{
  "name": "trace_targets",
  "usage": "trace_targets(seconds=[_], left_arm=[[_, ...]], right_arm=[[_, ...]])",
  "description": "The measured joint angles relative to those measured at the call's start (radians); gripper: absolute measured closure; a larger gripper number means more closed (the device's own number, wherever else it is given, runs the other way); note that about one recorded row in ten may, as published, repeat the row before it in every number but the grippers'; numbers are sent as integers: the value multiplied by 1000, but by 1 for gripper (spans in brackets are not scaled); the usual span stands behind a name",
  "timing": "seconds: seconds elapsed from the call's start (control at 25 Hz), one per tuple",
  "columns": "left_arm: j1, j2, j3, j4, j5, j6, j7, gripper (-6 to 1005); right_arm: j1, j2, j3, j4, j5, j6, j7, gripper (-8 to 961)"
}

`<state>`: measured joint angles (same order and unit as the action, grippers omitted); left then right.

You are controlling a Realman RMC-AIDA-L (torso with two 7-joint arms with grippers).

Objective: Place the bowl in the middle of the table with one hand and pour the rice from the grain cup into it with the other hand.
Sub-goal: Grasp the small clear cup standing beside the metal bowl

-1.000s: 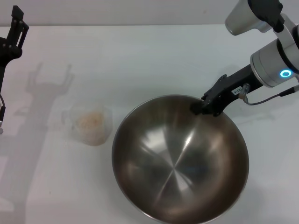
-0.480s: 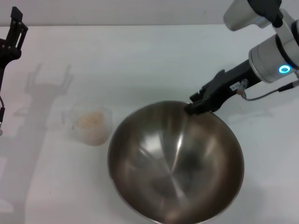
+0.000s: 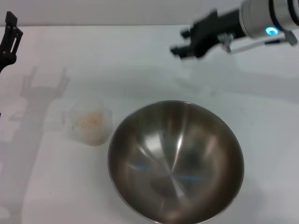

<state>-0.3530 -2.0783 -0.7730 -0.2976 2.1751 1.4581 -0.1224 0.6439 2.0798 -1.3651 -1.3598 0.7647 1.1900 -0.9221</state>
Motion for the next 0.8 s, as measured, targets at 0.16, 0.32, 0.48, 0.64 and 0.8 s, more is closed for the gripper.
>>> trace_targets(seconds=[0.16,0.32,0.48,0.64,0.8], left_arm=[[4,1,0,1,0,4,2,257],[6,3,0,9,0,5,4,259],[6,5,0,11,0,5,4,261],[6,6,0,12,0,5,4,263],[8,6,0,12,2,7,4,265]], right_arm=[[-63,0,-109,-44,-31,-237,-29,468],[-167,0,-299,-58,-91,-653,-40,468],[-268,1,-476,11,-103,-1183,-40,468],[-296,4,-632,199,-92,-1715,28,468],[-282,5,-704,484,-90,-2169,388,468]])
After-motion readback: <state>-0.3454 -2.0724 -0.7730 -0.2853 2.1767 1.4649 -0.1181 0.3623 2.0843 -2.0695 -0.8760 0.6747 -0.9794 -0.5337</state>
